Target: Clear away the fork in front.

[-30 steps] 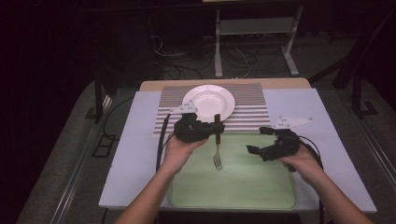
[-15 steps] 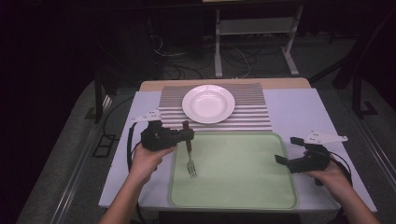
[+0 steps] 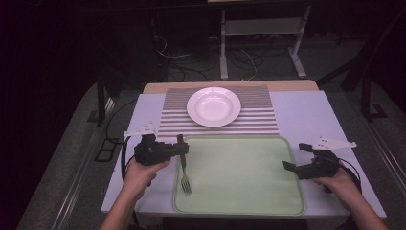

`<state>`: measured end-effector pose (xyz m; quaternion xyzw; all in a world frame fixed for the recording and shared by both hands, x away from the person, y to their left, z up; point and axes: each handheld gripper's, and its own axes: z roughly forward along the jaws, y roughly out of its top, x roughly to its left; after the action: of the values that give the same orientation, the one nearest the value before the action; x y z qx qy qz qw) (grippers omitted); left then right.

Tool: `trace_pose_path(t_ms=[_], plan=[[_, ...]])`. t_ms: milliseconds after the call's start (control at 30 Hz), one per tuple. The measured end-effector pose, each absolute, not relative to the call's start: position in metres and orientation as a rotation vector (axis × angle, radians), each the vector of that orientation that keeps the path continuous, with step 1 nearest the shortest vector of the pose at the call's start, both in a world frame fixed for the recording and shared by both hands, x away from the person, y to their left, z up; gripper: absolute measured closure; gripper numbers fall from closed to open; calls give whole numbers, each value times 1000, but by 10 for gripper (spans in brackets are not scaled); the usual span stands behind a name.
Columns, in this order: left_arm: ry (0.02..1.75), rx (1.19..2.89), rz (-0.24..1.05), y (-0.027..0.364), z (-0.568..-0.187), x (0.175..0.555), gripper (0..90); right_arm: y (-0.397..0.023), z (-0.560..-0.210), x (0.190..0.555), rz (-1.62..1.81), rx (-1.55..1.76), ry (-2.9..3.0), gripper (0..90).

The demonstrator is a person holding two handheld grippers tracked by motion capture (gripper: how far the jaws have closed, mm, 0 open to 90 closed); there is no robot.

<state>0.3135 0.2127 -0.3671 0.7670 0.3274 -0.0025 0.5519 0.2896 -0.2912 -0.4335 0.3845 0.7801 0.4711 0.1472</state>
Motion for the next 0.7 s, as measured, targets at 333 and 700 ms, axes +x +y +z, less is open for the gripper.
trace_pose_path(t_ms=[333, 700], plan=[[891, 1911, 30, 196, -398, 347, 710, -293, -433, 290, 1361, 1100, 2226, 8], [1018, 1941, -21, 193, -433, 355, 664, -292, -434, 291, 1362, 1091, 2233, 8]])
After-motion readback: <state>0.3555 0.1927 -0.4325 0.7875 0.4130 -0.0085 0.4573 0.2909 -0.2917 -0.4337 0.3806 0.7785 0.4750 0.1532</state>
